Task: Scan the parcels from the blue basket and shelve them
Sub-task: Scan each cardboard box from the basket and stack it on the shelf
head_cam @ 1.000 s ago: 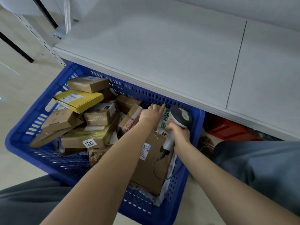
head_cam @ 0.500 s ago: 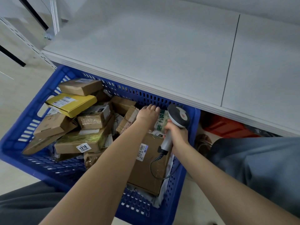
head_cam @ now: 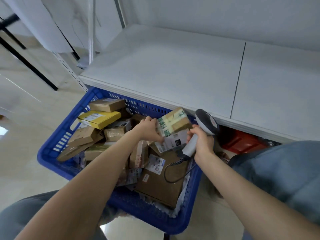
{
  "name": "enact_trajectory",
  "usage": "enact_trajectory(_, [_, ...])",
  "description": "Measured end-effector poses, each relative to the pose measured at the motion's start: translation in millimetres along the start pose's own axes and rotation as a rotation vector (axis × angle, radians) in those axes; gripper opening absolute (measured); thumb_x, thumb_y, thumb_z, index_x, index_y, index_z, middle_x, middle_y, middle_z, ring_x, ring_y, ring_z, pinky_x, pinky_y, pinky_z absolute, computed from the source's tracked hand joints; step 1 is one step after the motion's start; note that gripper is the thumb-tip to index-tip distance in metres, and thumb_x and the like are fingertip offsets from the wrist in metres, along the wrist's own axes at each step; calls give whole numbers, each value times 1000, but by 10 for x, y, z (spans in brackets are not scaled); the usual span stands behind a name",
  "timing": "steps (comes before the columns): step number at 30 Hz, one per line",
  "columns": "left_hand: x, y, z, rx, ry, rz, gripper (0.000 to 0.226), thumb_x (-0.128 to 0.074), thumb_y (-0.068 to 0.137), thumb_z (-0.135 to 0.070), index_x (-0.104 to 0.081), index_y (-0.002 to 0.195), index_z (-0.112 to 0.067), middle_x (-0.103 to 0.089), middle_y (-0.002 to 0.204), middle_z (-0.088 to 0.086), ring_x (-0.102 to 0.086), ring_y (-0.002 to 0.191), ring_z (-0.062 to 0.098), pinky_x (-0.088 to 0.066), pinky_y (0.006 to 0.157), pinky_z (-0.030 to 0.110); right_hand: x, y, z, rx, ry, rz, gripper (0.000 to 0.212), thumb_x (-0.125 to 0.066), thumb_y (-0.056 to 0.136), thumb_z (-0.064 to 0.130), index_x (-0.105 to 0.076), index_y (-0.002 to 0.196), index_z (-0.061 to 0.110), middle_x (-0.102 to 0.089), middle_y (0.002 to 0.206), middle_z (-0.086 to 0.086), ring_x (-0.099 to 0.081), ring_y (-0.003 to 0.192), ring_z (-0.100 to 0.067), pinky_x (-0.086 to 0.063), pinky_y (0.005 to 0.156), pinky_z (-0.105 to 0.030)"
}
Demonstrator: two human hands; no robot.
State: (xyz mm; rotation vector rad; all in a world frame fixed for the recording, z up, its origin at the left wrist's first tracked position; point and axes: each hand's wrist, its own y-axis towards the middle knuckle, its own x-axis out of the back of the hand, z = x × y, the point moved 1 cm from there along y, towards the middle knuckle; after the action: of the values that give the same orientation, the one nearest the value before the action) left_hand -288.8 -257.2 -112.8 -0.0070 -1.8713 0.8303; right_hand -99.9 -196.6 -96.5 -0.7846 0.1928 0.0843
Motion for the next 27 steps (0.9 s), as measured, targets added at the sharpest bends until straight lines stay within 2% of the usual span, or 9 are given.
enact_trajectory(3, [130,-280,63,61,-270,-24,109,-75,70,-50,-14,151,-10,-27,146,11,-36,130,30,-40,106,44,65,-116,94,-4,13,14,8,-63,83,4,-65,77,10,-63,72,-6,-54,58,-15,-47,56,-27])
enact_trajectory(6, [234,-544,107,74,-640,-31,111,-81,66,-39,-17,151,-9,-44,137,9,-53,115,23,-52,93,37,74,-210,155,-49,-9,49,2,-67,82,9,-65,82,8,-64,79,-6,-56,62,-14,-46,55,-27])
enact_trajectory(9, [317,-848,154,76,-884,-16,80,-72,82,-19,-27,147,-9,-60,117,1,-63,96,12,-53,76,24,41,-289,250,-71,-9,86,12,-70,83,14,-66,92,6,-65,83,-4,-58,67,-14,-46,56,-28])
enact_trajectory(12, [335,-1096,250,103,-1067,-14,51,-65,88,-24,-46,135,-16,-68,108,0,-65,100,18,-51,91,35,7,-360,335,-75,-22,185,8,-68,85,16,-65,88,9,-67,87,-5,-59,67,-15,-47,57,-28])
enact_trajectory(15, [286,-1230,341,138,-1191,-36,40,-62,88,-39,-57,123,-20,-71,109,2,-64,107,23,-46,101,44,-47,-482,316,-91,-103,322,6,-68,86,17,-65,88,12,-70,91,-8,-63,73,-18,-49,59,-29])
enact_trajectory(20, [191,-1343,292,123,-1272,-93,40,-61,90,-39,-56,125,-20,-72,108,2,-65,105,21,-50,93,38,-104,-741,313,-55,-148,416,10,-69,85,16,-68,95,14,-73,90,-7,-68,83,-21,-51,61,-30])
enact_trajectory(23, [196,-1342,269,113,-1330,-176,53,-67,86,-37,-51,133,-19,-72,108,1,-66,103,20,-50,94,40,-76,-870,382,43,-219,392,9,-70,85,16,-68,93,14,-71,88,-5,-65,74,-15,-51,59,-27])
enact_trajectory(26, [239,-1345,174,82,-1412,-256,53,-69,86,-31,-51,134,-19,-70,112,2,-67,98,16,-55,83,32,-4,-1055,388,133,-301,380,7,-71,85,18,-68,84,12,-68,69,-4,-57,52,-11,-49,54,-26])
enact_trajectory(27, [243,-1333,147,74,-1453,-282,56,-70,85,-31,-50,136,-19,-69,115,2,-66,101,17,-53,88,34,30,-1120,371,153,-324,381,8,-71,85,18,-68,83,12,-66,62,-3,-55,47,-10,-48,52,-26])
